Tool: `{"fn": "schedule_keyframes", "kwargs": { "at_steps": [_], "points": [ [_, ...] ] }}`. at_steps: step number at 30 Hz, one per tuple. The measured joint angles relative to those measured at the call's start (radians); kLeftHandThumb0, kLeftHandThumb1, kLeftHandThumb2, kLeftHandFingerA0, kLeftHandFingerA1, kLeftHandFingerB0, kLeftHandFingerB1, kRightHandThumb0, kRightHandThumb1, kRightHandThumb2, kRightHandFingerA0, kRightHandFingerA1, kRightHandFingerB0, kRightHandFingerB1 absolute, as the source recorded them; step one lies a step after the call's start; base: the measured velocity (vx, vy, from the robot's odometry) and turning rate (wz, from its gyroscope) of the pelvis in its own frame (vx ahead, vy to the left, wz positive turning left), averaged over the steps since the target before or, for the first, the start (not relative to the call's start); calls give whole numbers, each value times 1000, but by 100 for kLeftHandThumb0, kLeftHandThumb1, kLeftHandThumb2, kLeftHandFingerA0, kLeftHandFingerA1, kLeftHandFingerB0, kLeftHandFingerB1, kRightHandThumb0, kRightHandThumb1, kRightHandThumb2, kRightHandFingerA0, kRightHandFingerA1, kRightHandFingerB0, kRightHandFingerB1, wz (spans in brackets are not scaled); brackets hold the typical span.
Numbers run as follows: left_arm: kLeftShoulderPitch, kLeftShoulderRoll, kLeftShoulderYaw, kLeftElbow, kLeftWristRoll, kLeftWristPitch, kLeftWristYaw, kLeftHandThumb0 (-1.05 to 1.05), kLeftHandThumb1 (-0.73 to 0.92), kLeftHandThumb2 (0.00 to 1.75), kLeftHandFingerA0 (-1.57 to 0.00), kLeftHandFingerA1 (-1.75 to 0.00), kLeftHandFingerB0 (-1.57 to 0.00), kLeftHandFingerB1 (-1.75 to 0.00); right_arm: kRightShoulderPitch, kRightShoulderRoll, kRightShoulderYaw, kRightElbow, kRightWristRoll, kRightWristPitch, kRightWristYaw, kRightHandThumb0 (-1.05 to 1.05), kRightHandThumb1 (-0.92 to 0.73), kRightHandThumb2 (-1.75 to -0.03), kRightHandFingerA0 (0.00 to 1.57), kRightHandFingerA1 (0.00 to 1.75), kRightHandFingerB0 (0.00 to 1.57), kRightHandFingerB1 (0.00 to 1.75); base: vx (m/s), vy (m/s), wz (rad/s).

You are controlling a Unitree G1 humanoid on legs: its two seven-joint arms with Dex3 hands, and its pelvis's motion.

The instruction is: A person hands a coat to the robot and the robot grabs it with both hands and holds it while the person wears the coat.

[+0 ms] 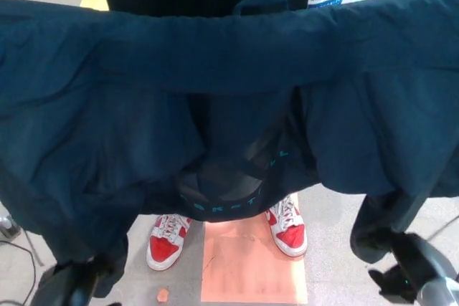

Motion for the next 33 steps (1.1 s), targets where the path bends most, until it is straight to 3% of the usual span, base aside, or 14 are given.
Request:
{"fn": "schedule_keyframes", "kwargs": {
  "at_steps": [3, 4, 8, 9, 11, 12, 15, 18, 22, 23, 26, 29, 32, 33],
  "points": [
    [12, 27, -3, -76, 21, -21, 42, -20, 64, 60, -91, -50, -73, -46, 14, -20, -4, -67, -8, -29, -14, 4, -70, -60, 97, 58, 79, 54, 0, 0, 0],
    [25, 44, 0, -125, 30, -33, 61, -20, 65, 60, -97, -52, -79, -48, 27, -31, -8, -105, -10, -45, -19, -7, -71, -62, 102, 57, 82, 55, 0, 0, 0],
    [91, 102, 35, -313, 51, -79, 104, -18, 62, 59, -104, -59, -81, -50, 93, -67, -45, -241, -13, -102, -38, -6, -70, -59, 106, 61, 87, 59, 0, 0, 0],
    [105, 110, 43, -342, 53, -86, 108, -30, 48, 83, -91, -71, -73, -64, 106, -72, -53, -263, -13, -109, -40, -7, -70, -65, 107, 68, 87, 64, 0, 0, 0],
    [146, 130, 71, -426, 55, -108, 116, -29, 47, 84, -90, -72, -73, -65, 147, -79, -79, -331, -13, -133, -45, -9, -70, -67, 108, 69, 88, 65, 0, 0, 0],
    [168, 139, 88, -470, 55, -117, 119, -21, 60, 63, -101, -56, -83, -53, 168, -81, -93, -366, -12, -143, -47, -11, -66, -70, 109, 75, 89, 68, 0, 0, 0],
    [238, 154, 146, -607, 55, -152, 125, -25, 57, 63, -104, -57, -87, -55, 235, -82, -141, -487, -9, -176, -49, -9, -59, -83, 115, 76, 95, 70, 0, 0, 0],
    [289, 160, 197, -717, 53, -184, 128, -23, 53, 61, -104, -58, -85, -55, 285, -82, -181, -594, -4, -202, -50, -10, -61, -79, 117, 76, 97, 72, 0, 0, 0],
    [353, 162, 268, -863, 46, -219, 128, -26, 36, 51, -114, -59, -97, -59, 342, -81, -227, -728, 11, -231, -49, -24, -66, -69, 121, 80, 100, 75, 0, 0, 0],
    [367, 163, 285, -895, 43, -226, 128, -33, 35, 51, -117, -59, -101, -59, 350, -81, -237, -754, 16, -238, -49, -39, -79, -65, 122, 81, 100, 71, 0, 0, 0],
    [413, 163, 353, -1021, 31, -250, 126, -34, 35, 51, -122, -62, -104, -64, 372, -80, -272, -848, 35, -264, -49, -42, -76, -77, 117, 86, 97, 76, 0, 0, 0],
    [450, 164, 410, -1121, 13, -267, 122, -31, 40, 53, -117, -61, -102, -67, 381, -80, -295, -921, 60, -284, -47, -39, -63, -64, 110, 84, 92, 73, 0, 0, 0],
    [483, 173, 486, -1229, -9, -288, 115, -19, 38, 54, -112, -67, -99, -69, 387, -81, -328, -1005, 97, -308, -44, -42, -66, -64, 109, 79, 90, 72, 0, 0, 0],
    [495, 180, 512, -1264, -20, -296, 112, -24, 40, 61, -96, -63, -100, -71, 389, -82, -341, -1035, 110, -315, -43, -45, -75, -61, 112, 72, 85, 67, 0, 0, 0]
  ]
}}
